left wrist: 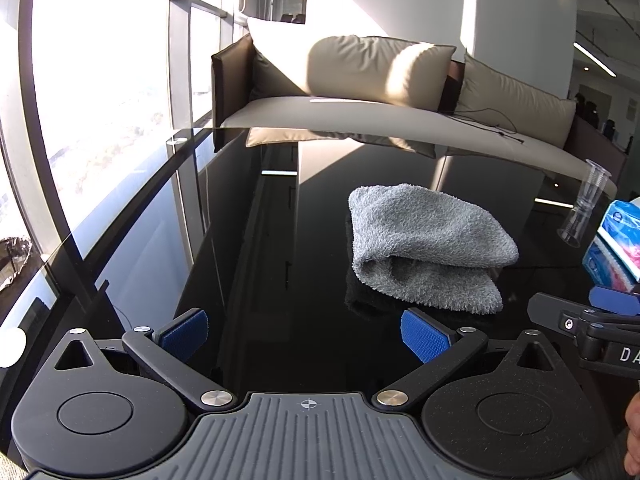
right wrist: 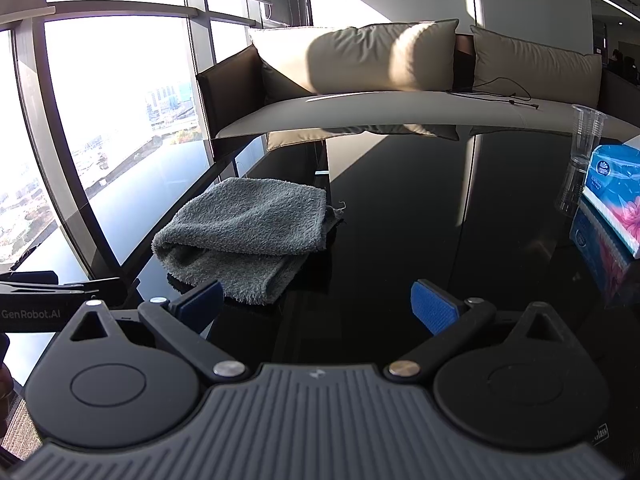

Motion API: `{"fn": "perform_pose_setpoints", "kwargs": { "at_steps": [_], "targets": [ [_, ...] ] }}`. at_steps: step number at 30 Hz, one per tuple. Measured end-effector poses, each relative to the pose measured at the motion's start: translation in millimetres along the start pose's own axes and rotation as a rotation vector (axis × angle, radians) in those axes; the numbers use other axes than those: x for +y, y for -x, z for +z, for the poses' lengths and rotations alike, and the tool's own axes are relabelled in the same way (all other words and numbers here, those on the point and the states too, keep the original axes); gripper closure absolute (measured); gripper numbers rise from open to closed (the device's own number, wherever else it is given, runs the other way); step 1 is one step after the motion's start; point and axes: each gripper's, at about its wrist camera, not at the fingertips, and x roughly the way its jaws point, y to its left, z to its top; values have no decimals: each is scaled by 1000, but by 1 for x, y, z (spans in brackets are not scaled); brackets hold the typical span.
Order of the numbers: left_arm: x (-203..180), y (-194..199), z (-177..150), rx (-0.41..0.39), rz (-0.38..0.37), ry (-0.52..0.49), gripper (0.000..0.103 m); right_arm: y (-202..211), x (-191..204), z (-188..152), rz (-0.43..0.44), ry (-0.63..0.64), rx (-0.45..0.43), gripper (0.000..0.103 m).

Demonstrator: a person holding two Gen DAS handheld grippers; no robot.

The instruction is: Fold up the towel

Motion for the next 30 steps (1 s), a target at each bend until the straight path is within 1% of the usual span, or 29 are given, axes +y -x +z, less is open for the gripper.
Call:
{"fn": "perform_pose_setpoints", "kwargs": {
  "at_steps": [2, 20, 30],
  "targets": [
    [0, 0, 0, 0, 0, -1, 1, -5, 1, 0, 0, 1, 2, 1],
    [-1, -1, 0, 2, -1, -4, 1, -1, -3, -1, -4, 3, 6, 1],
    [-2, -2, 0, 5, -6, -10, 1, -8, 1, 2, -12, 7, 12, 1]
  ]
}}
